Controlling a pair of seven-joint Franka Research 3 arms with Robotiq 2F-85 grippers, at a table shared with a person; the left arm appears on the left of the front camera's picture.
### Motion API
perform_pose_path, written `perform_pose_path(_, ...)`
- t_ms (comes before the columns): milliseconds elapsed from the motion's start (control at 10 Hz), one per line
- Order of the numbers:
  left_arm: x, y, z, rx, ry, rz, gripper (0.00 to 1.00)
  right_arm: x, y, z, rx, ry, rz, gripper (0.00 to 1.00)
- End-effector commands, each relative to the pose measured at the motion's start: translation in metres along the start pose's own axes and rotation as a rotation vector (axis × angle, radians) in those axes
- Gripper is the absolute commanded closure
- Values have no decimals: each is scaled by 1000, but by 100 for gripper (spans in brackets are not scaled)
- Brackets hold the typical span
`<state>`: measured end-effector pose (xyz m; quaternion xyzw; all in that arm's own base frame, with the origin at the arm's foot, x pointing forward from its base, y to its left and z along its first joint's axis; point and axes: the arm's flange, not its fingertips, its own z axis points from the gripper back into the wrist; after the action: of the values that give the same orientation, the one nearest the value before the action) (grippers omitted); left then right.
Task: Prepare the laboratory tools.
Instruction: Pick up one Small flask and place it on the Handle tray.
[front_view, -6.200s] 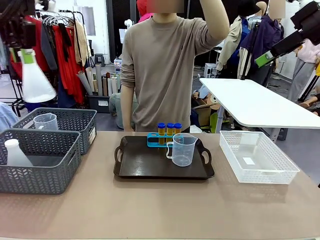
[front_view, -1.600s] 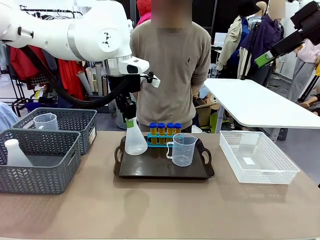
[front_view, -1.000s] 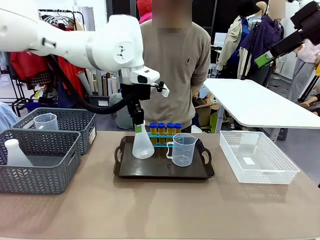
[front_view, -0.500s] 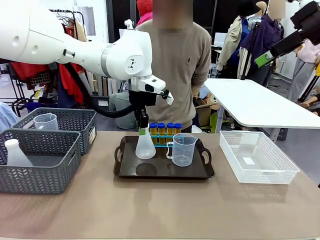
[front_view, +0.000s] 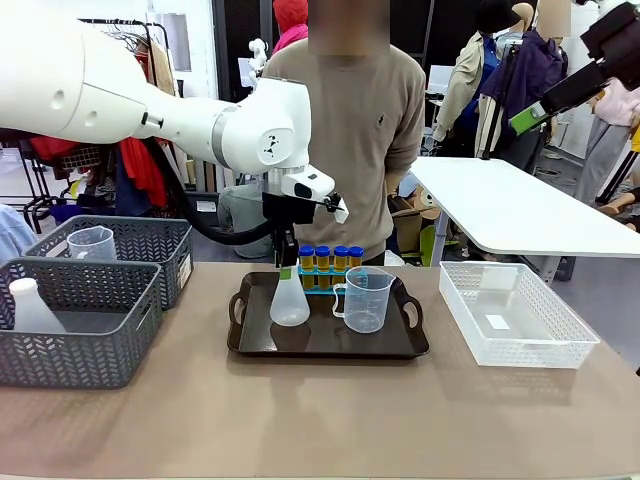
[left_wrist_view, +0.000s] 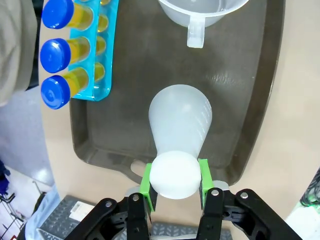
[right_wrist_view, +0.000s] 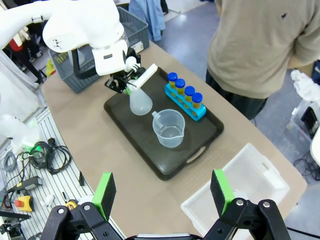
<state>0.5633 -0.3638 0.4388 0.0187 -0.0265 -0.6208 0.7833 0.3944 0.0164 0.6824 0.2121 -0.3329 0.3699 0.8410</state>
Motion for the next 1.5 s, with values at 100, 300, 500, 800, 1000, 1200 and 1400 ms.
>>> perform_pose_path(100,3,2,4,11,7,15,100,2,0,0,17,-24,6,0)
perform_pose_path(300,5,3,0,6,9,17,100,2,0,0,17,-24,6,0)
perform_pose_path(500,4,3,0,0,13,19,100,2,0,0,17,-24,6,0)
perform_pose_path(800,5,4,-3,-5,18,21,79,2,0,0,17,-24,6,0)
perform_pose_path(1000,4,5,-4,-9,17,30,40,2,0,0,17,-24,6,0)
perform_pose_path(1200,3,4,-3,-12,19,34,2,2,0,0,17,-24,6,0)
perform_pose_path(1400,1,5,-1,-13,18,34,0,2,0,0,17,-24,6,0)
